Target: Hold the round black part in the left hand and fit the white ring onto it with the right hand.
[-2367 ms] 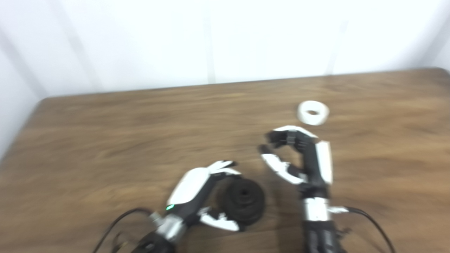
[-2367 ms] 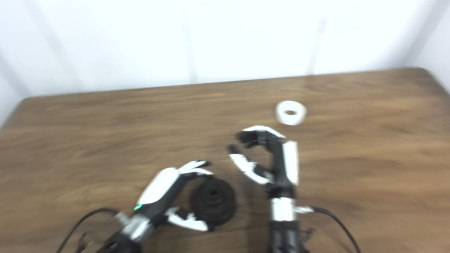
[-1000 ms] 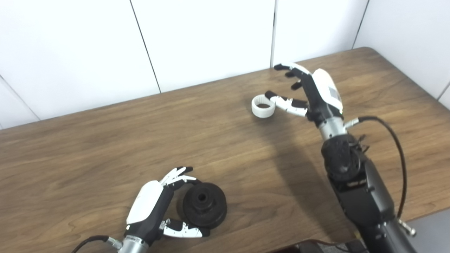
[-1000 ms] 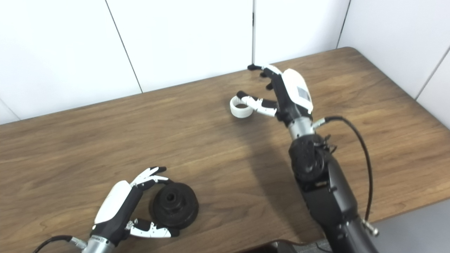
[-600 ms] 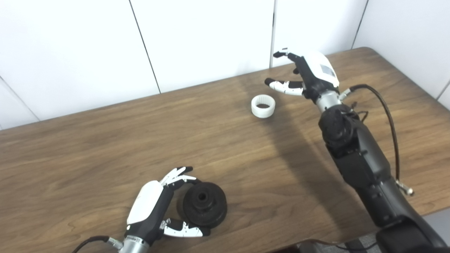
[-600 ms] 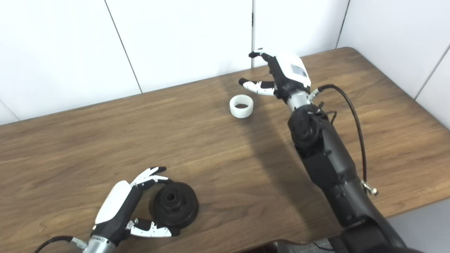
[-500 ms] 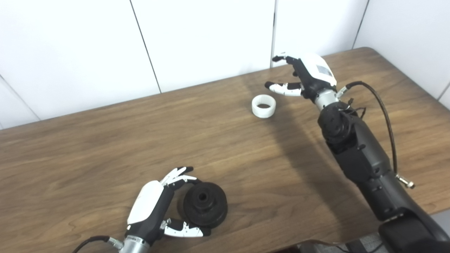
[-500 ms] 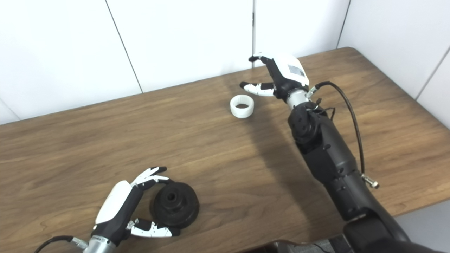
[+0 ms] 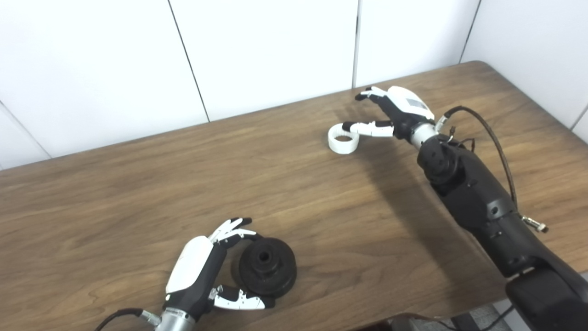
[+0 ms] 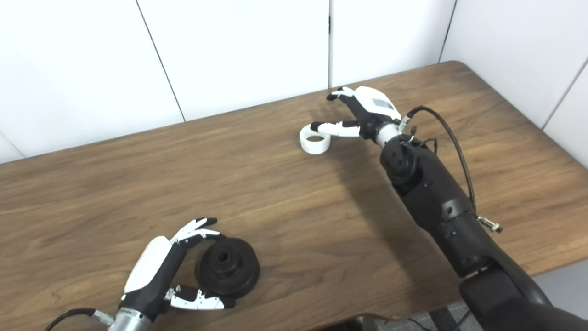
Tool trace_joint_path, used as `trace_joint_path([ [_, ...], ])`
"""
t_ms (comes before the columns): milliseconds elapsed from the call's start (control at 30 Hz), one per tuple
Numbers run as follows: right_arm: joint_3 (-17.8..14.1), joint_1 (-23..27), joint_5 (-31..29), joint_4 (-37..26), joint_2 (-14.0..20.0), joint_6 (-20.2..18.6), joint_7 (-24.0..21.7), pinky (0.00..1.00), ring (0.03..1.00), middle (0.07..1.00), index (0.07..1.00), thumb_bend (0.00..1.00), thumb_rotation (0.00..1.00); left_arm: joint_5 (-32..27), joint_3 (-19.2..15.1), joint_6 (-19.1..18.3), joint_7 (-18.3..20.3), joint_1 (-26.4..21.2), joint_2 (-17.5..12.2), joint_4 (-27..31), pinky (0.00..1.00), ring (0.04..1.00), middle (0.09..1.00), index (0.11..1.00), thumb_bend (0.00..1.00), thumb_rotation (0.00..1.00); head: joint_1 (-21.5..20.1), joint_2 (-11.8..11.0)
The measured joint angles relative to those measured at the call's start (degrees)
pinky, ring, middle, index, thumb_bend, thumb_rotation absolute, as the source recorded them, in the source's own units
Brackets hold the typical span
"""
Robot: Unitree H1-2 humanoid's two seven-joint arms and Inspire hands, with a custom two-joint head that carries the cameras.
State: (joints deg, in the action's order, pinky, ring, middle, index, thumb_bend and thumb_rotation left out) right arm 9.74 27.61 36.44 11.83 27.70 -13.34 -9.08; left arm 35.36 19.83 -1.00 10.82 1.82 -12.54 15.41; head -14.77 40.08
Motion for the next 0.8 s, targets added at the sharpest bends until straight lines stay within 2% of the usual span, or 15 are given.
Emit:
trace_joint_path([
  [100, 1.88, 0.03, 0.41, -0.29, 1.34, -0.07, -3.01, 0.92, 1.000, 1.000, 0.910, 0.87, 0.85, 0.18, 0.01, -0.09, 0.00, -0.02, 0.17, -0.04, 0.88, 0.944, 0.903, 0.566, 0.86, 0.19, 0.35, 0.18],
  [333, 3.19, 0.60, 0.16, -0.31, 2.04, -0.10, -8.04, 0.94, 1.000, 1.000, 0.898, 0.98, 0.81, 0.72, -0.02, -0.19, -0.14, -0.05, 0.59, -0.07, 0.88, 0.945, 0.905, 0.562, 0.86, 0.19, 0.70, 0.26],
  [633, 4.46, 0.61, 0.19, -0.17, 1.54, -0.11, -8.70, 0.95, 1.000, 1.000, 0.885, 1.00, 0.75, 1.07, -0.04, -0.35, -0.14, -0.04, 0.77, -0.07, 0.89, 0.950, 0.905, 0.564, 0.86, 0.20, 1.14, 0.35],
  [800, 5.14, 0.61, 0.41, 0.45, 0.96, -0.15, -8.68, 0.96, 1.000, 0.990, 0.868, 1.00, 0.65, 1.06, -0.14, -0.32, -0.17, -0.02, 0.84, -0.08, 0.88, 0.946, 0.902, 0.561, 0.86, 0.19, 1.23, 0.62],
])
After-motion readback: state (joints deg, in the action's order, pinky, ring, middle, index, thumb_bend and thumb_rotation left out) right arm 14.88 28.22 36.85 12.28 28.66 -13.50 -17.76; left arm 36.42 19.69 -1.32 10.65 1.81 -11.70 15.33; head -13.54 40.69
